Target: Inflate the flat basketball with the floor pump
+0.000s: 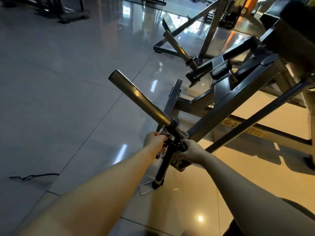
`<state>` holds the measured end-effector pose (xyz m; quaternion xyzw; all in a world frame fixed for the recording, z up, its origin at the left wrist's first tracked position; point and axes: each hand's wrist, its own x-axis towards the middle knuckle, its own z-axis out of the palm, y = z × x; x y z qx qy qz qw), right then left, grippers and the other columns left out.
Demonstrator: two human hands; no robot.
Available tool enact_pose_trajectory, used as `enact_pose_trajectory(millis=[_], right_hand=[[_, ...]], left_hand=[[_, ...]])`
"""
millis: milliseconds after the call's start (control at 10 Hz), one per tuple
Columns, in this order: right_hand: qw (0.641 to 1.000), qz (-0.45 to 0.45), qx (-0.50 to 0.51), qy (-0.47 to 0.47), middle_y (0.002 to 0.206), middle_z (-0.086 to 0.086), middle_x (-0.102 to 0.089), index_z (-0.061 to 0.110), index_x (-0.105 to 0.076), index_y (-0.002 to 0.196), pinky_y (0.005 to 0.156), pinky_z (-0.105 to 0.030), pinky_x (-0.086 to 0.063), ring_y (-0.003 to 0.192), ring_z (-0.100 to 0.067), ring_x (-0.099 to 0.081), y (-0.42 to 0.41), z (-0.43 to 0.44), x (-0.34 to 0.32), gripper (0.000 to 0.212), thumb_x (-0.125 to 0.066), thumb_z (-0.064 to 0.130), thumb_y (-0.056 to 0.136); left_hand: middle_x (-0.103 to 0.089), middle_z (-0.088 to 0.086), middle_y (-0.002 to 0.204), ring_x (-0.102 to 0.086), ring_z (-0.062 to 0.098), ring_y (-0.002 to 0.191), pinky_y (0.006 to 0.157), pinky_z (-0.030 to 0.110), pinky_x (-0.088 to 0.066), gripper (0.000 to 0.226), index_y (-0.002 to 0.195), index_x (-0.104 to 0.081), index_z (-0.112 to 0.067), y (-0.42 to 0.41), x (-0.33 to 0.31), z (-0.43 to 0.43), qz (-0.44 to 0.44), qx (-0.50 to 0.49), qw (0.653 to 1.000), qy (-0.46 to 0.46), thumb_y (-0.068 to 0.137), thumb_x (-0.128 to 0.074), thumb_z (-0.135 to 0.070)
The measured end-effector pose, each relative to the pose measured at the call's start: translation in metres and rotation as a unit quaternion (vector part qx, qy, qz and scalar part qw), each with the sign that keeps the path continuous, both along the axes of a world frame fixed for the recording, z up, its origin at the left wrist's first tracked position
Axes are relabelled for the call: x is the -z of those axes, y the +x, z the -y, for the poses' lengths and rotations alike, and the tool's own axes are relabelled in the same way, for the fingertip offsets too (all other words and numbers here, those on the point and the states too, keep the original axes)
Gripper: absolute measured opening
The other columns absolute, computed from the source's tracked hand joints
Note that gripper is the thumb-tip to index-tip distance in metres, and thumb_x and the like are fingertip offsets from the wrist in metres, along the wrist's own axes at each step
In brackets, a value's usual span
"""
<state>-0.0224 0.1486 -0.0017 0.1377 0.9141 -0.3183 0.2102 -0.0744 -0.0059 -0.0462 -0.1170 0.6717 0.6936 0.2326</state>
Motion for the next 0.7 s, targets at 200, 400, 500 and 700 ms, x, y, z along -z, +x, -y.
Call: enact_pose_trajectory(millis=[200,400,500,700], right_hand=[[0.997,-0.044,-0.024,0.058,0.099,0.006,-0.061,0.026,-0.052,0.12,0.068,-0.023,-0.051,0.086,-0.008,-0.062,-0.012,0.006,0.001,0.047,-0.076,0.025,0.079],[0.993,-0.078,-0.035,0.088,0.107,0.005,-0.061,0.025,-0.052,0.126,0.072,-0.024,-0.053,0.09,-0.011,-0.062,-0.013,0.016,0.0,0.054,-0.077,0.029,0.078],[0.992,-0.069,-0.044,0.093,0.112,0.003,-0.06,0.023,-0.051,0.127,0.074,-0.025,-0.053,0.095,-0.014,-0.062,-0.011,0.022,-0.003,0.055,-0.077,0.028,0.079],[0.989,-0.098,-0.028,0.109,0.103,0.006,-0.06,0.024,-0.054,0.123,0.061,-0.02,-0.046,0.084,-0.008,-0.06,-0.014,0.028,-0.001,0.046,-0.073,0.037,0.083]], left_hand=[[-0.068,0.015,0.114,-0.075,0.026,0.09,0.08,0.044,-0.063,0.052,0.126,-0.045,-0.019,-0.013,0.001,0.021,0.047,-0.017,0.997,0.055,0.086,-0.076,-0.009],[-0.068,0.015,0.106,-0.076,0.023,0.082,0.075,0.038,-0.063,0.066,0.139,-0.038,-0.017,-0.01,-0.003,0.028,0.039,-0.007,0.998,0.055,0.087,-0.074,-0.001],[-0.066,0.016,0.115,-0.076,0.021,0.082,0.074,0.036,-0.063,0.071,0.142,-0.036,-0.019,-0.011,-0.006,0.03,0.032,-0.002,0.999,0.034,0.086,-0.076,-0.003],[-0.057,0.015,0.133,-0.068,0.029,0.101,0.093,0.048,-0.057,0.093,0.156,-0.021,-0.03,-0.013,-0.007,0.034,-0.006,0.016,0.999,-0.033,0.085,-0.078,-0.009]])
